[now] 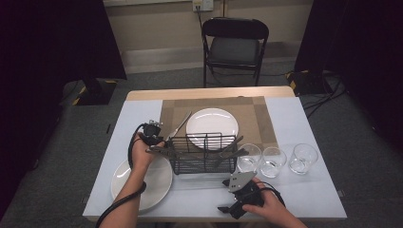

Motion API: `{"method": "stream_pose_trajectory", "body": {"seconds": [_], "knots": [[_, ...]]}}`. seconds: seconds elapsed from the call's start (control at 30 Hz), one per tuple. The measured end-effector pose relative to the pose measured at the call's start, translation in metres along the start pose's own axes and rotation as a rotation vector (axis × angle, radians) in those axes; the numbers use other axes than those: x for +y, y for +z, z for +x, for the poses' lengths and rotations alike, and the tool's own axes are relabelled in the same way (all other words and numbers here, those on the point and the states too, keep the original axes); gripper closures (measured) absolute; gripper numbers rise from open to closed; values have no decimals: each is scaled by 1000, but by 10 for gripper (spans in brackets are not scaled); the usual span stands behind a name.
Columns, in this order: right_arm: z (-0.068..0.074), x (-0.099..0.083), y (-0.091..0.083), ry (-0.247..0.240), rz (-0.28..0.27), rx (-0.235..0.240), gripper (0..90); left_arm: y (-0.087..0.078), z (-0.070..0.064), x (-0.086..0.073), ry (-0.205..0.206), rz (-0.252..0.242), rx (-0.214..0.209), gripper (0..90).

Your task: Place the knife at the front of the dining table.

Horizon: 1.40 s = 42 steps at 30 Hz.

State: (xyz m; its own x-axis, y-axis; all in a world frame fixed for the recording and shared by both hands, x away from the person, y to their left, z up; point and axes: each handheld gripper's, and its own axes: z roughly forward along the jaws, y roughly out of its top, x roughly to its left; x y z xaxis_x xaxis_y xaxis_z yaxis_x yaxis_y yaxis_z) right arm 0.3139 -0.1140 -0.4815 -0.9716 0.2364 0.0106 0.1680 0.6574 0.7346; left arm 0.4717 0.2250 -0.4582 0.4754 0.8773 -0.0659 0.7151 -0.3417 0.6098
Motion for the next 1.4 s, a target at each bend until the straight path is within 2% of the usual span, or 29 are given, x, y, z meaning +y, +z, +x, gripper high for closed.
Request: {"method": "stream_pose_trajectory", "body": {"seconds": [0.03,0.1,0.23,0.3,0.33,0.37,0.4,0.43,0.5,0.63,0.67,0.7,0.8,0.87,0.9,0.93,1.0,1.1,1.17,1.23,1.3,1.4], "knots": [[0,0,0,-1,0,0,128,0,-1,-1,12,1,10,499],[0,0,0,-1,0,0,128,-3,-2,-1,-9,13,0,623],[0,0,0,0,0,0,128,-5,-4,-3,-11,25,-7,739],[0,0,0,-2,0,1,128,-5,-4,-2,-19,22,-13,738],[0,0,0,-2,0,0,128,-5,-3,-2,-35,23,-20,708],[0,0,0,0,0,0,128,-3,-3,-1,-36,12,0,620],[0,0,0,0,0,0,128,-1,-3,0,-7,12,24,499],[0,0,0,0,0,0,128,0,-4,0,10,10,33,500],[0,0,0,0,0,0,128,1,-4,1,13,6,24,526],[0,0,0,1,0,2,128,2,-8,3,29,8,42,620],[0,0,0,-1,0,2,128,1,-8,3,21,5,23,650],[0,0,0,1,0,2,128,1,-8,3,13,11,25,726],[0,0,0,0,0,2,128,1,-8,3,-18,6,26,729],[0,0,0,0,-1,2,128,1,-5,3,-25,10,24,730],[0,0,0,0,-1,1,128,1,-4,3,-44,5,19,731],[0,0,0,0,-1,2,128,1,-2,3,-40,4,41,732],[0,0,0,1,-1,2,128,0,3,3,-68,5,14,731],[0,0,0,0,0,2,128,0,6,3,-79,7,4,730],[0,0,0,2,-1,4,128,-1,7,3,-64,3,49,730],[0,0,0,1,-1,3,128,-1,12,2,-87,-7,39,729],[0,0,0,1,-1,3,128,-2,15,0,-85,-12,59,729],[0,0,0,3,-1,4,128,-5,20,-2,-115,-5,67,729]]}}
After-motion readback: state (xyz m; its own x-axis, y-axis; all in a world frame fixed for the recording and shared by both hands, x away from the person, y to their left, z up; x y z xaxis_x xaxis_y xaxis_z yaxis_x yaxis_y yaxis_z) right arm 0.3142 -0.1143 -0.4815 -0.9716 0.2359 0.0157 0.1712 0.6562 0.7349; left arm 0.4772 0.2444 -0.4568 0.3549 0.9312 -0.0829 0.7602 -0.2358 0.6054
